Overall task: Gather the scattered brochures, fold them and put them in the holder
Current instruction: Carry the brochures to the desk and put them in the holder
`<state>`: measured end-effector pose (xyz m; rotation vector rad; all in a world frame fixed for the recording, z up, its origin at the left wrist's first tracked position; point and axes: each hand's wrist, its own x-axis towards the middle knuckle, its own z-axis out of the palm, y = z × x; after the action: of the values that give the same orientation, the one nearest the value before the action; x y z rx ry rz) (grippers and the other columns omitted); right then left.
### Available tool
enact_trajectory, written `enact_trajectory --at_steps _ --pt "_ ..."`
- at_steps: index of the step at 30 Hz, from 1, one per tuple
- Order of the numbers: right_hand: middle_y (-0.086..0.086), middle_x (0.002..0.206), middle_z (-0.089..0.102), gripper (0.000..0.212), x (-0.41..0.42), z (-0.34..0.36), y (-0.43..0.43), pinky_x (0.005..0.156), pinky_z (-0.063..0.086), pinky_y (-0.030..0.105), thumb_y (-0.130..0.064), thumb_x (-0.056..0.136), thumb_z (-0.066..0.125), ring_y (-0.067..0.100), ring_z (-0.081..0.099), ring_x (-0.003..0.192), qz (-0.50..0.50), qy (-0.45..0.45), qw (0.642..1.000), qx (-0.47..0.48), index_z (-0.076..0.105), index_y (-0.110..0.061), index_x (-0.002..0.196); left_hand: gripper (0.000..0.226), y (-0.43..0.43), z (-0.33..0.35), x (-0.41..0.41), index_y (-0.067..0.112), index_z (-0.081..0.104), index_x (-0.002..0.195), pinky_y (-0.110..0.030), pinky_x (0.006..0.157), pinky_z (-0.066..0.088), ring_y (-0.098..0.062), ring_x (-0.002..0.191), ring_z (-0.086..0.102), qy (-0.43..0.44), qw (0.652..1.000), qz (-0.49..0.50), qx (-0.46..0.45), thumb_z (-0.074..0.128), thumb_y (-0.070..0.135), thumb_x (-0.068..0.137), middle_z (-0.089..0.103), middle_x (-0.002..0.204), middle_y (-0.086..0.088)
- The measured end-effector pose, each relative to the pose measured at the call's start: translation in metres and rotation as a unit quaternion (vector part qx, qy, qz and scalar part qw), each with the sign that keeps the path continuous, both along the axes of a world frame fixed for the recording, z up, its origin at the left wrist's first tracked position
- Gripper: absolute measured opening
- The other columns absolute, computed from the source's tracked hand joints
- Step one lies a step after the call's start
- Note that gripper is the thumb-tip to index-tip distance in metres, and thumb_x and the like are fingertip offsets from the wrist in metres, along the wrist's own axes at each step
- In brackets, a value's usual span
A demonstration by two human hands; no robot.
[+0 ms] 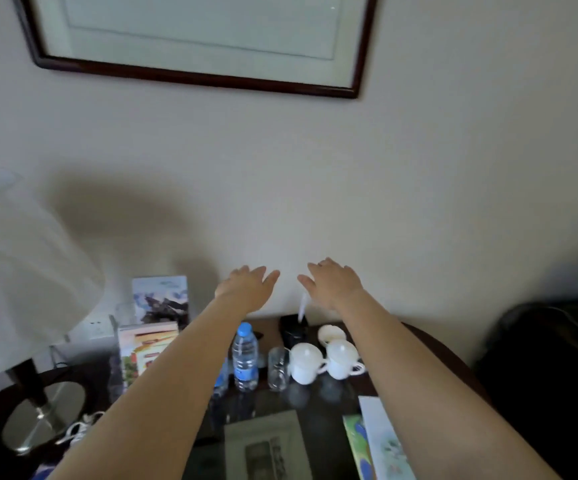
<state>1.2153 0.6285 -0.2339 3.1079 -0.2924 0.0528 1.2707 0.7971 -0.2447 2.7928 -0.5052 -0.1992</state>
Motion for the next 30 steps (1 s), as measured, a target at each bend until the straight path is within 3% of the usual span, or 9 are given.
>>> enact_trajectory --at_steps 7,11,15,22,25,27,30 --pt "0.010 0.139 0.051 0.057 -0.085 -0.026 -0.107 0.107 0.036 0.045 -0.051 0.100 0.022 0.025 0.043 0.133 -0.081 0.008 0.997 -0.009 0.045 -0.017 0.140 0.060 -0.127 -0.021 -0.075 0.031 0.029 0.148 -0.047 0.110 0.031 -0.028 0.139 0.031 0.003 0.994 -0.113 0.007 0.015 0.059 0.096 0.032 0.152 -0.008" --pt "0.009 0.132 0.055 0.054 -0.113 -0.065 -0.157 0.104 0.040 0.045 -0.050 0.100 0.025 0.026 0.048 0.127 -0.094 0.014 0.995 0.013 0.051 -0.016 0.133 0.053 -0.176 -0.059 -0.100 0.025 0.038 0.142 -0.048 0.107 0.036 -0.032 0.132 0.040 0.015 0.989 -0.147 0.033 0.019 0.050 0.099 0.042 0.143 -0.012" --pt "0.007 0.145 0.048 0.056 -0.134 -0.125 -0.189 0.113 0.031 0.048 -0.049 0.101 0.025 0.025 0.032 0.144 -0.087 0.045 0.995 0.034 0.044 -0.015 0.141 0.047 -0.208 -0.124 -0.120 0.024 0.035 0.144 -0.050 0.103 0.041 -0.037 0.129 0.042 0.041 0.980 -0.179 0.083 0.025 0.038 0.101 0.041 0.145 -0.012" --pt "0.006 0.152 0.041 0.058 -0.174 -0.256 -0.215 0.117 0.022 0.050 -0.052 0.101 0.023 0.021 0.018 0.150 -0.091 0.172 0.975 0.110 0.037 -0.017 0.146 0.060 -0.230 -0.259 -0.177 0.026 0.036 0.145 -0.043 0.111 0.035 -0.027 0.135 0.041 0.227 0.969 -0.077 0.054 0.019 0.057 0.097 0.041 0.149 -0.006" --pt "0.007 0.143 0.047 0.057 -0.192 -0.303 -0.215 0.110 0.036 0.048 -0.055 0.099 0.026 0.024 0.033 0.143 -0.134 0.201 0.953 0.182 0.044 -0.017 0.138 0.052 -0.231 -0.298 -0.199 0.020 0.044 0.135 -0.039 0.102 0.044 -0.026 0.123 0.051 0.256 0.965 -0.031 0.054 0.027 0.052 0.098 0.051 0.137 -0.008" --pt "0.007 0.132 0.050 0.055 -0.203 -0.328 -0.214 0.098 0.048 0.041 -0.054 0.098 0.029 0.023 0.050 0.124 -0.175 0.200 0.934 0.238 0.046 -0.017 0.135 0.043 -0.231 -0.313 -0.210 0.016 0.044 0.131 -0.035 0.100 0.045 -0.025 0.121 0.050 0.253 0.967 0.004 0.039 0.038 0.043 0.098 0.050 0.134 -0.006" --pt "0.006 0.128 0.047 0.045 -0.212 -0.347 -0.210 0.092 0.050 0.034 -0.041 0.097 0.040 0.021 0.051 0.115 -0.234 0.179 0.906 0.305 0.045 -0.019 0.136 0.036 -0.237 -0.320 -0.220 0.017 0.047 0.129 -0.031 0.096 0.047 -0.022 0.116 0.051 0.218 0.972 0.081 -0.023 0.051 0.028 0.095 0.054 0.127 -0.003"
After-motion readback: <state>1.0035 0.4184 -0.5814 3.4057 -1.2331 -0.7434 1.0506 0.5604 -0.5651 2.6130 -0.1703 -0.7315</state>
